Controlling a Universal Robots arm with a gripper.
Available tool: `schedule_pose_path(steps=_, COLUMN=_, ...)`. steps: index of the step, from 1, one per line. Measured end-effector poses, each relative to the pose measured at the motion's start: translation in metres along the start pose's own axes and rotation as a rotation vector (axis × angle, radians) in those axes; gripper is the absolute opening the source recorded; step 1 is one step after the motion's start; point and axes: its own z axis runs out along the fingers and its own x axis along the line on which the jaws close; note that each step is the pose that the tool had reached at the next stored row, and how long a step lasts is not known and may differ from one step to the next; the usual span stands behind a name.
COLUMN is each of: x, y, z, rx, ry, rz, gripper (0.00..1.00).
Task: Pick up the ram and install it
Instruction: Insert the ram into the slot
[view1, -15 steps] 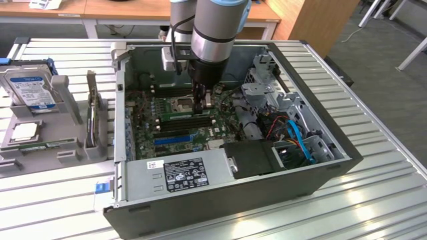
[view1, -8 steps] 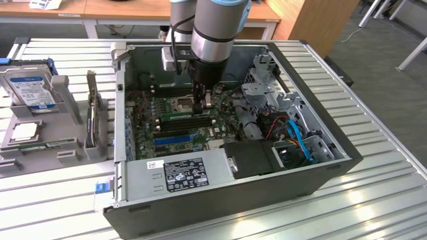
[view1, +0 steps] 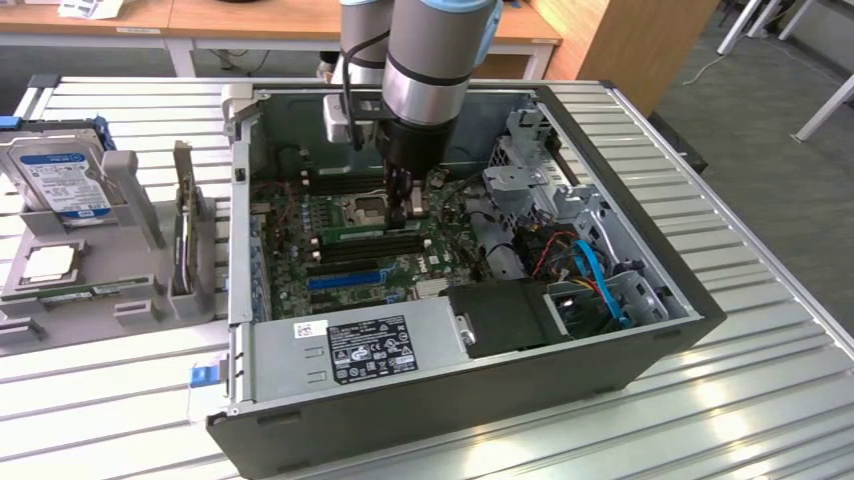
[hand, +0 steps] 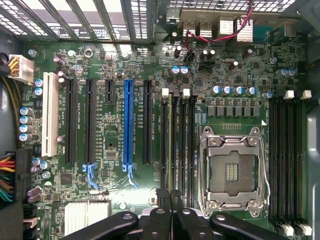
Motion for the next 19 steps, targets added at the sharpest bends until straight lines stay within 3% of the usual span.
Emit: schedule_pose_path(steps=19, x=0.0017, y=-0.0002, z=0.0033, rx=0.0002, ry=-0.0001, rz=0.000, gripper=0.11)
